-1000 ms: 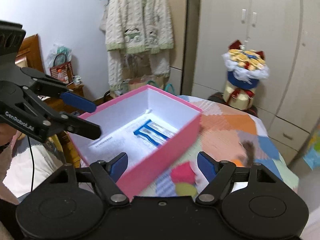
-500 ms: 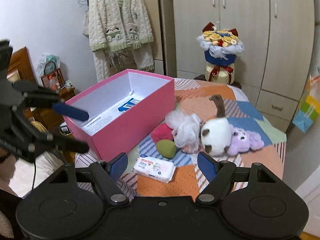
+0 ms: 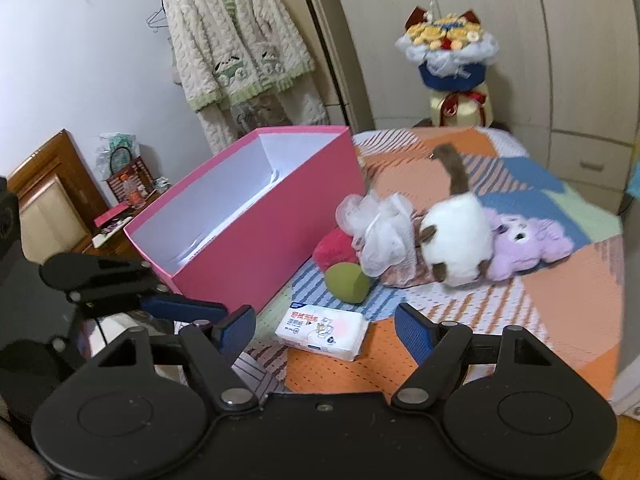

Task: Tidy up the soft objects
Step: 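Grasp the white wet-wipe pack with the left gripper while the right gripper approaches the green sponge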

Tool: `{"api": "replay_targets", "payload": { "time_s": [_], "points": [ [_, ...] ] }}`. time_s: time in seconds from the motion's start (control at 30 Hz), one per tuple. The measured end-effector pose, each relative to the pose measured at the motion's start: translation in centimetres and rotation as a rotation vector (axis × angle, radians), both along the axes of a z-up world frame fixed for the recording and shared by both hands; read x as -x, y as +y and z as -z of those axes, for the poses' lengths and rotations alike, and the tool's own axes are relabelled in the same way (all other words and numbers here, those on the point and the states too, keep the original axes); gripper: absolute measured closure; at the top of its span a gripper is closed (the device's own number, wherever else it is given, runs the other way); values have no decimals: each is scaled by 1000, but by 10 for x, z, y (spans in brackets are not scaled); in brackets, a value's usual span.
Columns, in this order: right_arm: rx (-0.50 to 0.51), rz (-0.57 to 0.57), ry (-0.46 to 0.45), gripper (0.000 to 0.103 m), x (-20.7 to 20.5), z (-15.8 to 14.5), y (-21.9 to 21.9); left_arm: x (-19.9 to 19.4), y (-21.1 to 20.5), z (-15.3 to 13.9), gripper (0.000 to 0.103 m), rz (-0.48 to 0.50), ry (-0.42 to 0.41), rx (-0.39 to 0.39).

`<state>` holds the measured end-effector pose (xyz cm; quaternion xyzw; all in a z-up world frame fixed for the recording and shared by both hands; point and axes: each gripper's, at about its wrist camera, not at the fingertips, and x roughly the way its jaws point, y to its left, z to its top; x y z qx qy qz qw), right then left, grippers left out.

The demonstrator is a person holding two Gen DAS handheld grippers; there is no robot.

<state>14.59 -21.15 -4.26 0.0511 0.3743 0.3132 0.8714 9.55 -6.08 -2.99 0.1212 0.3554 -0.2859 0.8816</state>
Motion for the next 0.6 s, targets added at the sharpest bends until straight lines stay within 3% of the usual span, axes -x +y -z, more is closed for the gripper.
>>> {"api": "replay_targets", "payload": {
  "time_s": [0.27, 0.6],
  "points": [
    [-50, -32, 90, 23, -41, 29, 11, -28, -9, 23, 40, -54, -15, -19],
    [-75, -52, 183, 36, -88, 62, 23, -47, -17, 55, 39, -175, -61, -59]
  ]
}}
